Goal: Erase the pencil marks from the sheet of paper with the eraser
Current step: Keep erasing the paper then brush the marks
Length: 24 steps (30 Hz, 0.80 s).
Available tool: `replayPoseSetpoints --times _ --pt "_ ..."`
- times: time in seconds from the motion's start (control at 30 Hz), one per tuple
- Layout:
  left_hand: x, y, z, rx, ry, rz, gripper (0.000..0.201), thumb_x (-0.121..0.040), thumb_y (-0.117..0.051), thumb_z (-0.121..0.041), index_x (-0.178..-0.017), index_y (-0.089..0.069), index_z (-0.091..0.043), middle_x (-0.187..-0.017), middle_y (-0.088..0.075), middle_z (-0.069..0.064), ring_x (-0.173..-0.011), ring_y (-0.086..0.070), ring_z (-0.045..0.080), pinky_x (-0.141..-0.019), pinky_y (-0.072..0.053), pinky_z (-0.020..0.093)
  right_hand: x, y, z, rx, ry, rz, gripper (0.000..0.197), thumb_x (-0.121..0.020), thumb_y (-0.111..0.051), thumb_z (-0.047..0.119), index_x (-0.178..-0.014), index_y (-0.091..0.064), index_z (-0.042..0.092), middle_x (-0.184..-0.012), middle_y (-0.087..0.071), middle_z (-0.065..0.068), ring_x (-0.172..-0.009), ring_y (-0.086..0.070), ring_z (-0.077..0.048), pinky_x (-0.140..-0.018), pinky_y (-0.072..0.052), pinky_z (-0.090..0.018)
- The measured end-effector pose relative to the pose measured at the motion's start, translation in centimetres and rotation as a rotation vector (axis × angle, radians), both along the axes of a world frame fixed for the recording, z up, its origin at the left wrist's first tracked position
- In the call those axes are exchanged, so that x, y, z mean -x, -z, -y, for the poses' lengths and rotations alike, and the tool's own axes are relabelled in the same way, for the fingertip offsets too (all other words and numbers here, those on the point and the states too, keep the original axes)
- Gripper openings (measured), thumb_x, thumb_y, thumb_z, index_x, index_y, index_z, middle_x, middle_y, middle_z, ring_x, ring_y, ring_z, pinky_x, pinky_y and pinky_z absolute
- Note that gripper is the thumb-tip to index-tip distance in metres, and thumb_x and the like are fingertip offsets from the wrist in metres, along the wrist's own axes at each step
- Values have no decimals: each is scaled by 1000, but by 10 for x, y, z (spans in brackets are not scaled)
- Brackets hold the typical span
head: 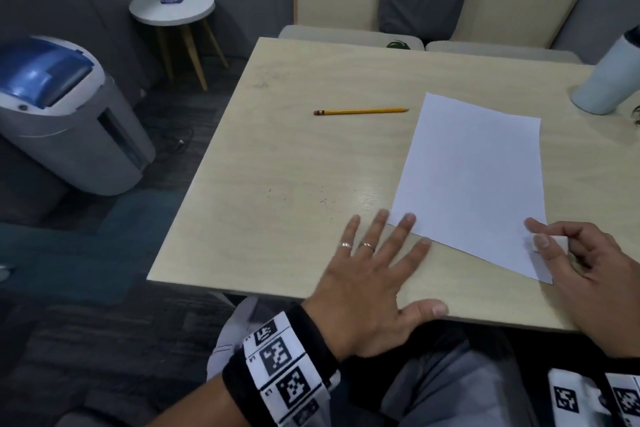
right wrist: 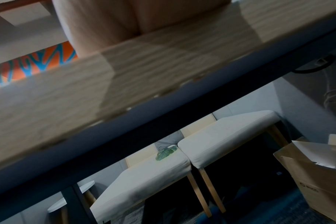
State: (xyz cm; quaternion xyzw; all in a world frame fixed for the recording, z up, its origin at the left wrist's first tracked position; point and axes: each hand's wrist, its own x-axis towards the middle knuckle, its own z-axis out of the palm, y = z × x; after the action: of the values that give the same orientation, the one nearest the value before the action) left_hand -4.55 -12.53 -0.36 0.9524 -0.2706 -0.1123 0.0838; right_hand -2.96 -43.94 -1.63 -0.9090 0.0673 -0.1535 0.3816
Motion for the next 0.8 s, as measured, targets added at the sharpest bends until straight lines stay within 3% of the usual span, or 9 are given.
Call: replayPoseSetpoints --times 0.1,0.17,0.23,0.33,0.43,0.47,0.53,0.63,0.8 --pt "-3 1 -10 -89 -172 -2 97 -95 -5 -85 -166 16 -22 -168 37 3 -153 39 28 -125 17 57 -2 6 10 -18 14 9 39 -100 -57 66 -116 -67 32 -118 -77 13 -74 -55 -16 -70 -50 -34" --pt "-9 -2 -15 -121 -318 14 105 -94 -2 -86 -164 17 -10 -166 40 10 -153 38 33 -125 16 59 -2 17 23 -16 -7 -14 45 -99 -54 76 -118 -67 37 -126 -75 18 -88 -65 -24 -79 -55 -52" --pt "-10 -4 -13 -32 -306 46 106 -96 -7 -85 -165 14 -8 -167 40 9 -155 34 34 -126 14 60 -2 23 29 -6 27 -26 44 -98 -55 77 -119 -66 40 -129 -73 22 -98 -68 -25 -85 -56 -56" --pt "-4 1 -3 18 -87 87 97 -100 -14 -81 -168 8 -15 -172 28 1 -156 32 27 -127 13 58 -3 30 40 -10 36 -20 47 -97 -54 80 -119 -67 41 -128 -72 24 -94 -70 -24 -77 -57 -45" --pt "-8 0 -7 -123 -251 60 103 -96 -3 -83 -166 12 -9 -172 25 11 -156 32 33 -124 19 59 -1 26 43 -37 -18 -43 55 -96 -55 81 -122 -68 35 -128 -73 25 -94 -71 -25 -76 -56 -44" --pt "-11 -1 -9 -145 -353 46 106 -94 0 -84 -164 14 -5 -170 27 17 -155 31 38 -123 19 61 1 20 38 -39 -26 -38 50 -98 -56 76 -121 -67 33 -126 -73 25 -88 -69 -22 -74 -55 -43" --pt "-15 -3 -10 -105 -416 52 105 -95 0 -83 -162 15 -3 -168 32 21 -155 31 42 -124 16 63 3 4 18 -29 -10 -23 33 -101 -60 58 -115 -68 29 -110 -74 32 -71 -59 -6 -64 -48 -23" --pt "-11 4 9 83 -144 94 96 -103 -12 -77 -167 8 -9 -170 32 10 -157 30 31 -128 5 58 6 -7 9 -43 -80 -22 6 -102 -67 28 -107 -71 25 -89 -71 38 -58 -51 3 -57 -39 -8" --pt "1 17 35 86 190 154 87 -103 -16 -78 -169 -9 -22 -177 6 2 -162 14 27 -129 -1 56 9 -13 18 -150 -93 -88 7 -102 -71 19 -109 -73 19 -114 -79 23 -100 -74 -1 -83 -52 -10"
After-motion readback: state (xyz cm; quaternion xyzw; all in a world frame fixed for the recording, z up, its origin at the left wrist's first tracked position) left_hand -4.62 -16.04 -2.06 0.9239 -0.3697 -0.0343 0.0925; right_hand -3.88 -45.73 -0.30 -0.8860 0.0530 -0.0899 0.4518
